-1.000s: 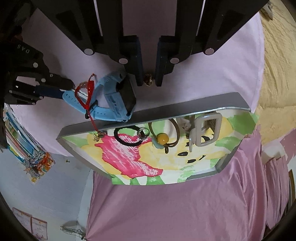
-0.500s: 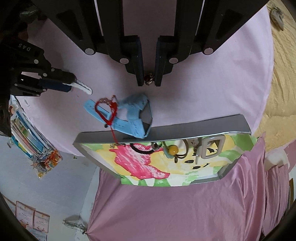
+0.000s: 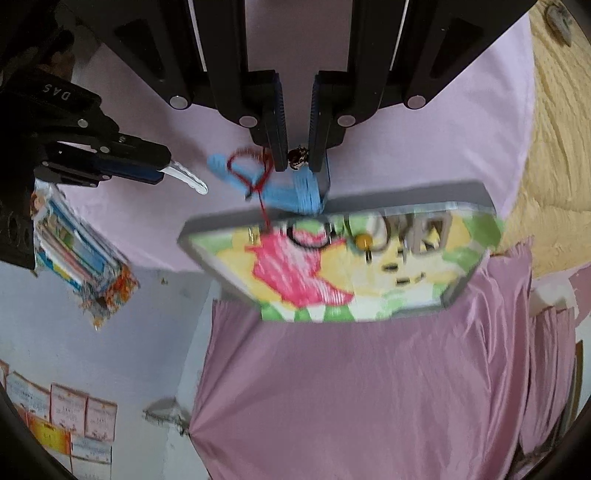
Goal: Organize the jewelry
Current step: 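Carry the earring and white clip with both tools over the tray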
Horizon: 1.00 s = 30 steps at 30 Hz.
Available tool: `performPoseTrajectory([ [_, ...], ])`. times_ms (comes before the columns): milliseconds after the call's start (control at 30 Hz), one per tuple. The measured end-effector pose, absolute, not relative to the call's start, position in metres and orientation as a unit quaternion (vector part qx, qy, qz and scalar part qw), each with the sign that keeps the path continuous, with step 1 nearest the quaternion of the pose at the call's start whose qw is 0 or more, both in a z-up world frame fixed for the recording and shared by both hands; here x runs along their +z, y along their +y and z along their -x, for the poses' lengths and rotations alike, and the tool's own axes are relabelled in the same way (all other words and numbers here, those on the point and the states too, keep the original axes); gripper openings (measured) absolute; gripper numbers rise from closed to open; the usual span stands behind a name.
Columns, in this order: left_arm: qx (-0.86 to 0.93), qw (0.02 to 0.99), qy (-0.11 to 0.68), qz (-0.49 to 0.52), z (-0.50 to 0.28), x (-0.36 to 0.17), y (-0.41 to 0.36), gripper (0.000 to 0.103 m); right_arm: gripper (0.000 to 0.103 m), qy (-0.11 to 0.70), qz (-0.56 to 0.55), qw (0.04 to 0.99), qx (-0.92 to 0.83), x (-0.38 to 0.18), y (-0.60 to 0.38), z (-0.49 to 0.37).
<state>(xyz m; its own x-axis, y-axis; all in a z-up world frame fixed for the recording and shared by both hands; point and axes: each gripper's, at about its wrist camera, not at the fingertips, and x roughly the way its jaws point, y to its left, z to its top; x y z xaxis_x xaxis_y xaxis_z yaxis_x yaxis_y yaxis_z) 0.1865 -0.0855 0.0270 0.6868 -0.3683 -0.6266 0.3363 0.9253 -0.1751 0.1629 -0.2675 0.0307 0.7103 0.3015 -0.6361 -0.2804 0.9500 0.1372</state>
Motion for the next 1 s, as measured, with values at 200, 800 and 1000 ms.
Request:
performPoseTrajectory([
  [200,-0.183,0.931,0.314,0.035,-0.22,0.046,-0.088,0.011,0.013,0.31,-0.032,0.942,0.125,0.045,-0.277,-0.201],
  [800,-0.18,0.895,0.406,0.02,-0.312,0.019,-0.122,0.011,0.013,0.362,-0.028,0.927,0.097,0.014,-0.276,-0.288],
  [1000,-0.181,0.882,0.434,0.019,-0.321,0.006,-0.126,0.011,0.013,0.39,-0.018,0.916,0.092,0.002,-0.274,-0.299],
])
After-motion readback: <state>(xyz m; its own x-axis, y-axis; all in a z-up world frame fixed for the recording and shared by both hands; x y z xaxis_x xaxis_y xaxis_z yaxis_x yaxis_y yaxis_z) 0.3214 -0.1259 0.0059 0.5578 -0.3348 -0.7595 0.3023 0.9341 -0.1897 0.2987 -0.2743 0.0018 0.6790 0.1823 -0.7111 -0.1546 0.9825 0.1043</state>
